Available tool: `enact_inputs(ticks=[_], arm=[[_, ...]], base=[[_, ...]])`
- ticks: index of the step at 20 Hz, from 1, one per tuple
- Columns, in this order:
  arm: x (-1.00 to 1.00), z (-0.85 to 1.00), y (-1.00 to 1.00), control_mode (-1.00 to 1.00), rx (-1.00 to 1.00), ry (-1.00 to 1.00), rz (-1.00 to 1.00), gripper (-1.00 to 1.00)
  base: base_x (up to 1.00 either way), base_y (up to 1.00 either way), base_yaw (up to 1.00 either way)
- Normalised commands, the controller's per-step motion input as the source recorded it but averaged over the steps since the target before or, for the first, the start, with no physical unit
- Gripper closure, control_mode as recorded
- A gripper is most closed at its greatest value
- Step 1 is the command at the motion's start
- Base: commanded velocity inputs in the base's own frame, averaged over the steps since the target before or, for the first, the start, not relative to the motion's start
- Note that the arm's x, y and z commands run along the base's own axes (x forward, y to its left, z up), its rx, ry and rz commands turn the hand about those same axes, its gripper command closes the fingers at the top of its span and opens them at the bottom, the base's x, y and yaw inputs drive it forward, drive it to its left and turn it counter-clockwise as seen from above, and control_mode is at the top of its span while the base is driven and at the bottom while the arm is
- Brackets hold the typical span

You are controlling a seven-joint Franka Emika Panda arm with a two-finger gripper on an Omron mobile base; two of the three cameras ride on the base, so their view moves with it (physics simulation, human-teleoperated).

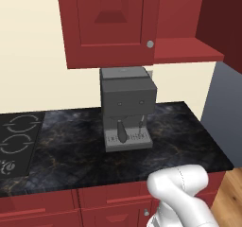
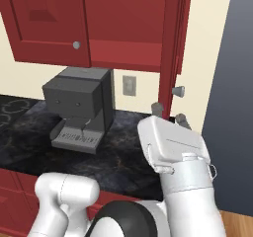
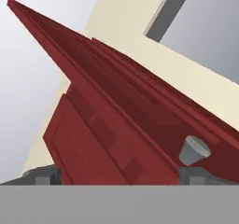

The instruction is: Open the cabinet. Pick the bar soap and place it next to the sink. Then close the cabinet.

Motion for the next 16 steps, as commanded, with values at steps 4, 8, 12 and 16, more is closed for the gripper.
enact_inputs(ticks=[4, 8, 12, 16], arm=[[0.26, -0.16, -0.22, -1.0, -0.03, -0.08, 0.16, -1.0], [0.58, -0.48, 0.0, -1.0, -0.14, 0.01, 0.08, -1.0], [0.31, -0.06, -0.14, -1.0, -0.07, 0.0, 0.08, -1.0], [0.31, 0.0, -0.02, -1.0, -0.08, 0.0, 0.07, -1.0]], base=[[0.0, 0.0, 0.0], [0.0, 0.0, 0.0], [0.0, 0.0, 0.0], [0.0, 0.0, 0.0]])
